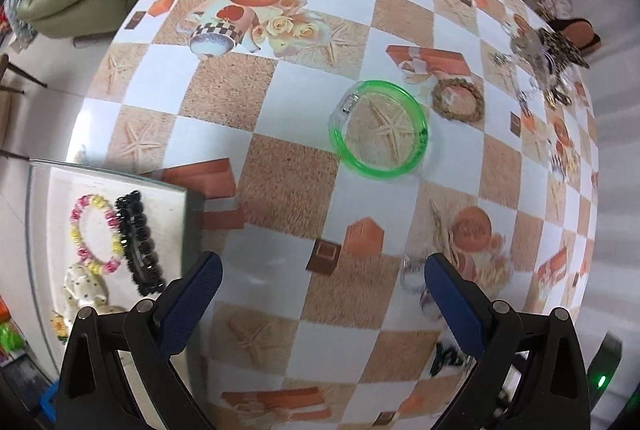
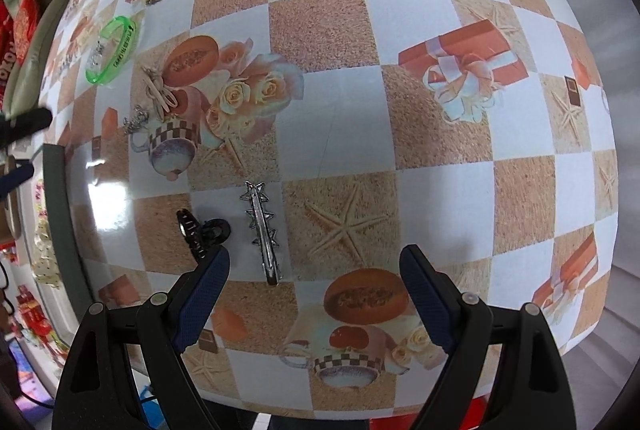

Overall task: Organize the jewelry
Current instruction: 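Grasp the green bangle with left tool while right tool grasps silver star-topped hairpin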

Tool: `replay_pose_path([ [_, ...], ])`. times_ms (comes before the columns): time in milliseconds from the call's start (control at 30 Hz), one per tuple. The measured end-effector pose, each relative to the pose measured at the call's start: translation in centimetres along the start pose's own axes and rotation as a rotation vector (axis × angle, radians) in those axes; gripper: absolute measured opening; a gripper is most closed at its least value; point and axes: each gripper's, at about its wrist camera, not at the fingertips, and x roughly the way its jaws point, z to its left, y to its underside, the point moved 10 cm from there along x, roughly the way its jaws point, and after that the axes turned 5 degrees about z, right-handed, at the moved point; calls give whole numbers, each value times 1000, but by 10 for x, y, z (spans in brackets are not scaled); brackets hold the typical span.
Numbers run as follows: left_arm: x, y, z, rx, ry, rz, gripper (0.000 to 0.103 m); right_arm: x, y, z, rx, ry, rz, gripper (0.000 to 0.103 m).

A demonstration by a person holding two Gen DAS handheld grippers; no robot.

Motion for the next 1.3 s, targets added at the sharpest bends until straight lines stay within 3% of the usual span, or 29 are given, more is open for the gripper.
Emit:
replay_pose_path([
  [33, 3, -3, 0, -10, 4, 4, 97, 1, 0, 1, -9, 6, -2, 89],
  [167, 16, -14, -2, -43, 17, 12, 96, 7, 2, 7, -58, 39, -17, 88],
  [300, 28, -26, -5, -68, 35, 10, 96, 11, 6, 14, -96, 66, -28, 78],
  [367, 33, -31, -6, -82, 42, 12, 85, 15, 7, 16, -106, 74, -31, 75],
  [433, 40, -36, -7, -92, 44, 25, 85, 18, 7, 19, -114, 80, -33, 70],
  [633, 48, -47, -13, -82, 36, 4, 85, 23, 3, 37, -170, 145, -73, 67],
  [833, 52, -56, -22, -55, 2, -16, 83, 19, -5, 59, -216, 151, -107, 51],
  [1033, 38, -63, -22, -65, 10, -41, 76, 20, -6, 67, -217, 132, -99, 49],
  [1300, 15, -65, -46, 231, -111, -153, 76, 12, -8, 62, -216, 129, -99, 49],
])
